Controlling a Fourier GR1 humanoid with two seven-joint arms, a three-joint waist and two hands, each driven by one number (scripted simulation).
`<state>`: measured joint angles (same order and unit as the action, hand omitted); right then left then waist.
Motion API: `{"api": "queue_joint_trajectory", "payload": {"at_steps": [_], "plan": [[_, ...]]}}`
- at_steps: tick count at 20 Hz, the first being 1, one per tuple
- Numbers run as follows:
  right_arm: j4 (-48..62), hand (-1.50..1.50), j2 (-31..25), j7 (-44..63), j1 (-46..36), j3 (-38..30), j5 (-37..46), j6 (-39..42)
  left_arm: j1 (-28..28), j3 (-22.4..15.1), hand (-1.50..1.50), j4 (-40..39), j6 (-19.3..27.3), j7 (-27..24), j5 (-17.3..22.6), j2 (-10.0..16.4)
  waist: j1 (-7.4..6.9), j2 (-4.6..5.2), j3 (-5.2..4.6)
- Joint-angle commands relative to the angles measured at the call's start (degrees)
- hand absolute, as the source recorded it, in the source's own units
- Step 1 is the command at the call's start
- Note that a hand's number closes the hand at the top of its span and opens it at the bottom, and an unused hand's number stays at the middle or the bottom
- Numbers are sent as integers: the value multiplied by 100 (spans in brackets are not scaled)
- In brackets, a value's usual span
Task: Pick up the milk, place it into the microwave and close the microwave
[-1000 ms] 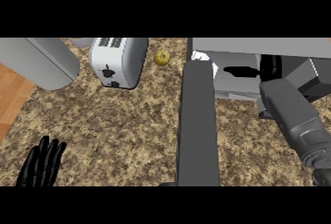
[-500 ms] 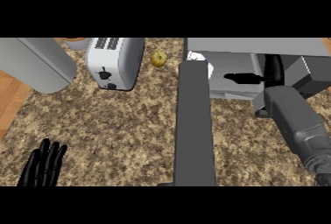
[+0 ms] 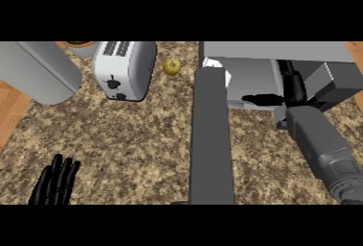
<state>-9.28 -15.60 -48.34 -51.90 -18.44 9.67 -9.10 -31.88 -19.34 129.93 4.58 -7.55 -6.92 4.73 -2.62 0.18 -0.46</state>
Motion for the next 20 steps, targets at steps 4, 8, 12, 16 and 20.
{"api": "queue_joint_trajectory", "payload": {"at_steps": [4, 8, 12, 16, 20], "plan": [[60, -150, 22, -86, 785, -1, -74, 305, -20, -217, -150, -73, 173, 40, -211, -119, 182, 6, 52], [-78, -150, 306, -152, 1088, 143, -38, 551, 478, -5, -150, -201, 234, 308, -131, -200, 242, -2, 49], [-103, -150, 617, -416, 1433, 51, -188, 597, -30, -200, -150, 148, 75, 238, -41, 35, 171, 0, 51], [-346, -150, 523, -572, 1851, -5, -389, 1178, 142, -472, -150, -317, -53, 52, -10, 4, 250, -24, 45], [-408, -150, 540, -1042, 2462, 19, -456, 1628, 41, -477, -150, 169, -553, 364, 314, 470, 254, -23, 49]]}}
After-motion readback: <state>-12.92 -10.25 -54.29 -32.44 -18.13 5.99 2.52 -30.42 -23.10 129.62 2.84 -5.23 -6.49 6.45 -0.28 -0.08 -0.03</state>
